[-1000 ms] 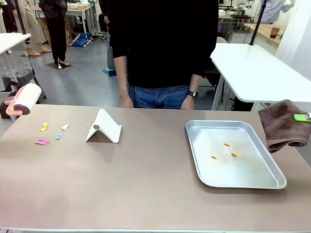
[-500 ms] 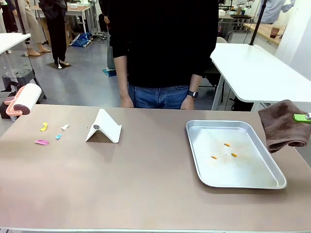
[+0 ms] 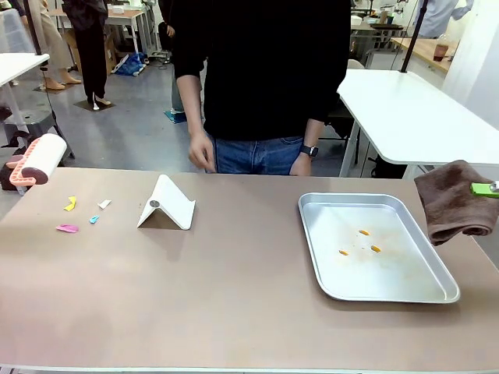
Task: Clean the surface of the table.
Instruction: If a person points to the right, clean the right side of the table with your right hand, and if they point to the left, clean the left side with your left hand.
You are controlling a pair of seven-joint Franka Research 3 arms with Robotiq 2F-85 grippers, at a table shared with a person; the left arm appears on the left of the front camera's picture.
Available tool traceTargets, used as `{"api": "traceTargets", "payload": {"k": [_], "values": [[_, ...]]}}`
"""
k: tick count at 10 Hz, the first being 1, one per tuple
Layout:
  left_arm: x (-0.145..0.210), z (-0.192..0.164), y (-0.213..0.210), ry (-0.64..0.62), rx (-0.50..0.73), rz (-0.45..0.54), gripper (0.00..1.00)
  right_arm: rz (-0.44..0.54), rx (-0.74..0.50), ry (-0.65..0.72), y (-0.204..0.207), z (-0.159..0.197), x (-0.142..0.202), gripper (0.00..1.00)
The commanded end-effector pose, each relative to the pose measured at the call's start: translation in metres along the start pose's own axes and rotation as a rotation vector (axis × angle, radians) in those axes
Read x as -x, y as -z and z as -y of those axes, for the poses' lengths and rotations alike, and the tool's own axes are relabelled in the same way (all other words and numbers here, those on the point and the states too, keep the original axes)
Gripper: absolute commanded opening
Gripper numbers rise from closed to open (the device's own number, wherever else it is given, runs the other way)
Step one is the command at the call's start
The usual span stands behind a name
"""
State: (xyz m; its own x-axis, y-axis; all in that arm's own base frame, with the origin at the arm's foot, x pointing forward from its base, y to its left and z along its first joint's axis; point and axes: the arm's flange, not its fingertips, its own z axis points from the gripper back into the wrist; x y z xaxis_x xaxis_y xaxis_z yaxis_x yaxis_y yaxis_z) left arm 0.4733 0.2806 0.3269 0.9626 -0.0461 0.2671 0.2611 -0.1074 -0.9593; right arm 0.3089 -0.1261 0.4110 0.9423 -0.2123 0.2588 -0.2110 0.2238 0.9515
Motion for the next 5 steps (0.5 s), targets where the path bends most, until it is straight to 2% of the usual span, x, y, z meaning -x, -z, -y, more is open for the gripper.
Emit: {"api": "traceTargets", "payload": {"k": [1, 5], "values": [[0.0025, 0.0031, 0.0029, 0.017, -0.002, -0.006, 0.0, -0.002, 0.003, -0.004, -0.0005, -0.0023, 0.0003, 0.0], [0.0025, 0.0031, 0.0029, 0.017, -0.002, -0.006, 0.0, -0.002, 0.003, -0.004, -0.0005, -0.0023, 0.0003, 0.0]]}}
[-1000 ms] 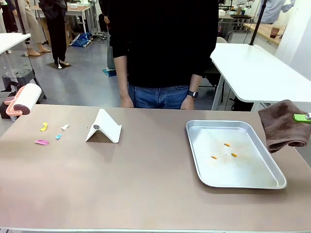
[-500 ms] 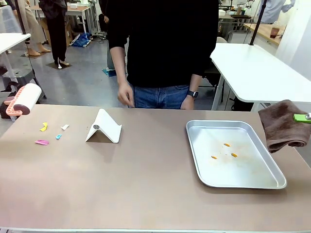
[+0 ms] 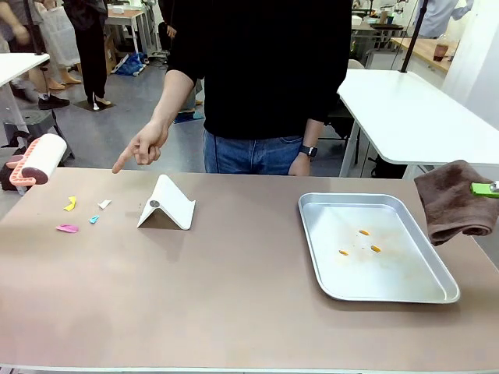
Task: Clean the surface of the table.
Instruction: If a person points to the right, clean the right side of the table with your right hand, and if they point to the left, clean the left side with your left hand.
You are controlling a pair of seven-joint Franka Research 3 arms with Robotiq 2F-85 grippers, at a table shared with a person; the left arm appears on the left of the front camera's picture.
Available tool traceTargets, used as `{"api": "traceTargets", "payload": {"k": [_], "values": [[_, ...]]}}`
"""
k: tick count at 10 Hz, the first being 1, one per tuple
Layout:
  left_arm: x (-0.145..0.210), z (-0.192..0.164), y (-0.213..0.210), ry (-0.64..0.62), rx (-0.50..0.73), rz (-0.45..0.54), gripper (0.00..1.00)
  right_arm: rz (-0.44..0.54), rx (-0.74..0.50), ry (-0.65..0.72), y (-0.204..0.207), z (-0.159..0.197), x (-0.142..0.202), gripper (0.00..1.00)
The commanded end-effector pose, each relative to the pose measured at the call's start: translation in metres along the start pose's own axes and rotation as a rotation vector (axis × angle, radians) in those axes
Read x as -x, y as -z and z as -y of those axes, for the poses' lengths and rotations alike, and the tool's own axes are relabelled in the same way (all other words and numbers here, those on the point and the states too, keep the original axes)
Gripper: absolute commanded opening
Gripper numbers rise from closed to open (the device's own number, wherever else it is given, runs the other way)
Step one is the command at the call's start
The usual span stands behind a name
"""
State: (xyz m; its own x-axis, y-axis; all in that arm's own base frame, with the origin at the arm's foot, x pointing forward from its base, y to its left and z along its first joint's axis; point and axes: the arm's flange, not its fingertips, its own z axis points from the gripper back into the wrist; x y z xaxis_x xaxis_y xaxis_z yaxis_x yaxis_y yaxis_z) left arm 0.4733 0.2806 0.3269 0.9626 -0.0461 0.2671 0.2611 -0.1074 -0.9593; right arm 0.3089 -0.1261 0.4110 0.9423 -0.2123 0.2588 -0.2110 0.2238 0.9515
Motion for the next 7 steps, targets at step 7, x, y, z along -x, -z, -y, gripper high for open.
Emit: {"api": "traceTargets", "payload": {"k": [7], "values": [[-0.019, 0.002, -0.008, -0.052, -0.212, -0.029, 0.23, -0.002, 0.003, -0.004, -0.001, -0.002, 0.0, 0.0]]}}
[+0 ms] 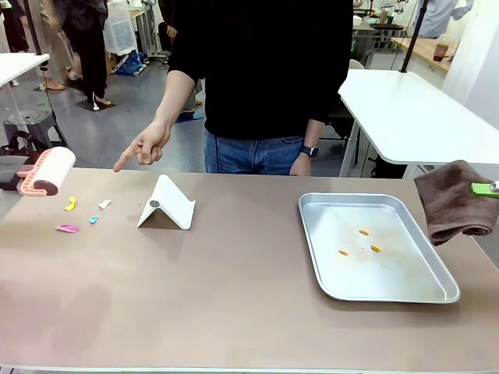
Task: Clean the surface of the table.
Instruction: If a person points to the right, clean the right side of the table with your right hand, and if they point to the left, clean the left side with your left hand.
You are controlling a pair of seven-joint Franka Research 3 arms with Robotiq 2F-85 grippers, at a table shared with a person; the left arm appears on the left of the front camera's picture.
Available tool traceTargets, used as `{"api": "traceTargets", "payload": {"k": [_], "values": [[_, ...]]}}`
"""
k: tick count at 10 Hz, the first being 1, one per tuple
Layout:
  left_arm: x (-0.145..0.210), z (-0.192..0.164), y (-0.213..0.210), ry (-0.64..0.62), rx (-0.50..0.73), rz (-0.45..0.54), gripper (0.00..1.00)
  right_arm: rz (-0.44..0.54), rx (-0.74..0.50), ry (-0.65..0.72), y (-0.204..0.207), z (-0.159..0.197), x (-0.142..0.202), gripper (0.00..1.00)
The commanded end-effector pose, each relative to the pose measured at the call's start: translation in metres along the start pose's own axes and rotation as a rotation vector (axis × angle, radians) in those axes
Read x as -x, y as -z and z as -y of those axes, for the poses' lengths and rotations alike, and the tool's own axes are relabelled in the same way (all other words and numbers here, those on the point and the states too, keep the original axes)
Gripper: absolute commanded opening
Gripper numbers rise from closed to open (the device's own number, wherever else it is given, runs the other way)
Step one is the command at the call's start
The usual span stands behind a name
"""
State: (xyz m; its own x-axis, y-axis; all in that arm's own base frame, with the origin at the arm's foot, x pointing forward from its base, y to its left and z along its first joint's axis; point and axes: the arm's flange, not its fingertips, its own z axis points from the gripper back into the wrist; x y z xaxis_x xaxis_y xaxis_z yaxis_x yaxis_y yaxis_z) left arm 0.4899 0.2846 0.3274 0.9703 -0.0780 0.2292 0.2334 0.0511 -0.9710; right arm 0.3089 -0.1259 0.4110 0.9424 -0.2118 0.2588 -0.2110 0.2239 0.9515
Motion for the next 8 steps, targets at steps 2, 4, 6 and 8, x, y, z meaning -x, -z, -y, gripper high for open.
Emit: {"api": "traceTargets", "payload": {"k": [2, 4, 6, 8], "values": [[-0.009, 0.008, -0.026, -0.067, -0.238, 0.049, 0.23, -0.001, 0.003, -0.004, -0.001, -0.002, 0.0, 0.0], [-0.018, 0.008, -0.041, -0.1, -0.369, 0.013, 0.23, -0.001, 0.003, -0.004, -0.001, -0.002, 0.0, 0.0], [-0.027, 0.007, -0.055, -0.121, -0.46, 0.034, 0.23, -0.001, 0.003, -0.004, -0.001, -0.002, 0.0, 0.0], [-0.031, -0.002, -0.062, -0.194, -0.496, 0.008, 0.23, -0.001, 0.003, -0.004, -0.001, -0.002, 0.0, 0.0]]}}
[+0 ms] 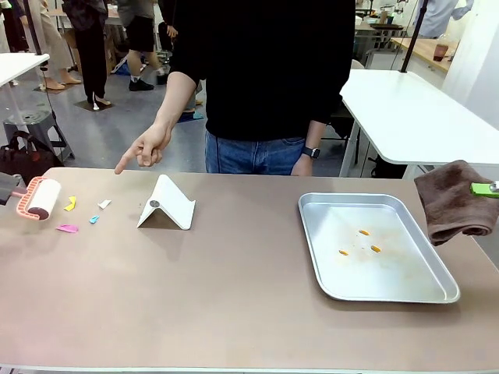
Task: Clean the surface of the table.
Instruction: If a person points to the right, clean the right side of the table with your right hand, and if they point to the left, clean the left side with your left hand.
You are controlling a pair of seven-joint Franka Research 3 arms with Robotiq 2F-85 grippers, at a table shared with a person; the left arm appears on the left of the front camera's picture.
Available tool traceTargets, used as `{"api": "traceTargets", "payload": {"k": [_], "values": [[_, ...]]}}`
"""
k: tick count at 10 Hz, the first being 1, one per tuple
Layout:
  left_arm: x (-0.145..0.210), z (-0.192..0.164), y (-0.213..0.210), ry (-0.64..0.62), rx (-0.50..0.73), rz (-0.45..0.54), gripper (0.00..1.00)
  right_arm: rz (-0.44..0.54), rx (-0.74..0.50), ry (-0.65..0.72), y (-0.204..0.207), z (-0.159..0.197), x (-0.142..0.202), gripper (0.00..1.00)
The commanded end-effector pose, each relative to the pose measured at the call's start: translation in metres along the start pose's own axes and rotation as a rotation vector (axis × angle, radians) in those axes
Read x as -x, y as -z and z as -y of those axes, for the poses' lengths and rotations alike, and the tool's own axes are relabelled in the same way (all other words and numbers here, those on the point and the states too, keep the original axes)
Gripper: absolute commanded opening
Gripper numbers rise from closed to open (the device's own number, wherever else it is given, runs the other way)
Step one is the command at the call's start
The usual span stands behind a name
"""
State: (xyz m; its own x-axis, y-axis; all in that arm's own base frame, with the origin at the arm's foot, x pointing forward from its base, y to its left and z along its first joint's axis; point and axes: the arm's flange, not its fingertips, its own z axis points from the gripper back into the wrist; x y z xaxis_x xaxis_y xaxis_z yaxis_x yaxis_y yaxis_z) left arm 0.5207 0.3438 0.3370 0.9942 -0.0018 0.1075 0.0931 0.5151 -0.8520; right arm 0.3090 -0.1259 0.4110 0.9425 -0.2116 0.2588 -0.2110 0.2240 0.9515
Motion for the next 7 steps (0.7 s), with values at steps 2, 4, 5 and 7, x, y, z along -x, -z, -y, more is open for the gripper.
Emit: {"api": "traceTargets", "payload": {"k": [2, 4, 5, 7], "values": [[-0.007, -0.01, -0.002, -0.13, -0.004, -0.06, 0.23, -0.001, 0.002, -0.004, -0.001, -0.002, 0.0, 0.0], [-0.009, -0.016, -0.003, -0.14, -0.029, -0.047, 0.23, -0.001, 0.002, -0.004, -0.001, -0.002, 0.0, 0.0], [-0.009, -0.019, 0.002, -0.149, -0.048, -0.053, 0.23, -0.001, 0.002, -0.004, -0.001, -0.002, 0.0, 0.0], [-0.008, -0.019, 0.007, -0.125, -0.063, -0.038, 0.23, -0.001, 0.002, -0.004, -0.001, -0.002, 0.0, 0.0]]}}
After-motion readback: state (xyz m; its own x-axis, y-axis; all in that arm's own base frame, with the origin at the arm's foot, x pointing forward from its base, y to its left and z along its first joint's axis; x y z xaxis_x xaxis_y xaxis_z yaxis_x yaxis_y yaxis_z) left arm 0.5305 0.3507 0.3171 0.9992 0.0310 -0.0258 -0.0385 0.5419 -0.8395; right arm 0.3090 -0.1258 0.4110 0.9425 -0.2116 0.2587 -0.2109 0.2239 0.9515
